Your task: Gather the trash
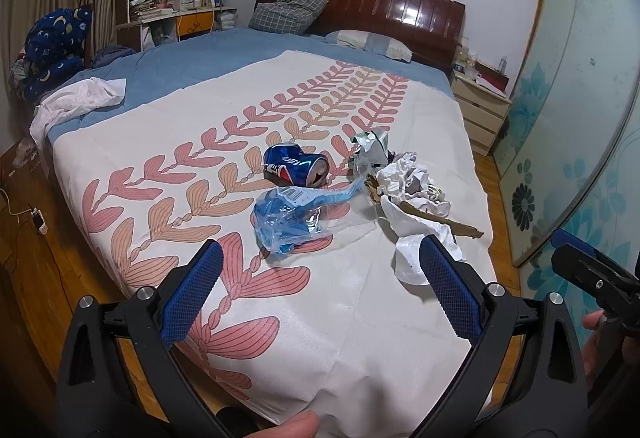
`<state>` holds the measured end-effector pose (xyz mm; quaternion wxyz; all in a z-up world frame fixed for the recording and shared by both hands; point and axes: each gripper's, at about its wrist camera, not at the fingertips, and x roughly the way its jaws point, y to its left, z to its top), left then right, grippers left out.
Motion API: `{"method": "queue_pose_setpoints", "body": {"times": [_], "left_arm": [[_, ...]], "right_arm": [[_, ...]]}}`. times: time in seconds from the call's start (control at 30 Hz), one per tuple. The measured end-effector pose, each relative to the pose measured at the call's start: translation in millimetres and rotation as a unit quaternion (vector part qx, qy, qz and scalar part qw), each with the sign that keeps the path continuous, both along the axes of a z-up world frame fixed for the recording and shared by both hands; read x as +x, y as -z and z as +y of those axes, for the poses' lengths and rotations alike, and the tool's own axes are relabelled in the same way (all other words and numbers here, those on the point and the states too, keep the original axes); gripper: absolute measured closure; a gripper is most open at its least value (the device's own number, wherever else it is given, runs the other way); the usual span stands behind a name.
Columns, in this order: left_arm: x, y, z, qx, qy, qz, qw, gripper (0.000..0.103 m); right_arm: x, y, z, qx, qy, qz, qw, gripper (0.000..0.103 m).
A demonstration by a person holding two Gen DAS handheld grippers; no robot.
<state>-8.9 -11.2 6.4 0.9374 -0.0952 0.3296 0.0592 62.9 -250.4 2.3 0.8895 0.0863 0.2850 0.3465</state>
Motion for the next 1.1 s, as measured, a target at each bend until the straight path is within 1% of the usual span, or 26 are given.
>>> {"method": "queue_pose_setpoints", "body": {"times": [0.23, 1.0, 1.1], "left_arm": [[-1.5, -0.7, 0.8, 0.0, -0.001, -0.002, 1.0, 0.006], [-3.8, -3.1, 2.7, 0.001, -0.005, -0.005, 1.0, 0.006], [-4.7, -1.4, 4.6, -0.003, -0.007, 0.0, 1.0, 0.006]], "right_arm": [[2.7, 1.6, 1.9, -0.003, -0.001, 0.006, 1.0, 0.006], [-2.4, 1.9, 0.5, -0.022, 0.009, -0.005, 1.0, 0.006], [-2.8, 2.1, -0.5, -0.025, 0.011, -0.005, 1.0, 0.006]]}}
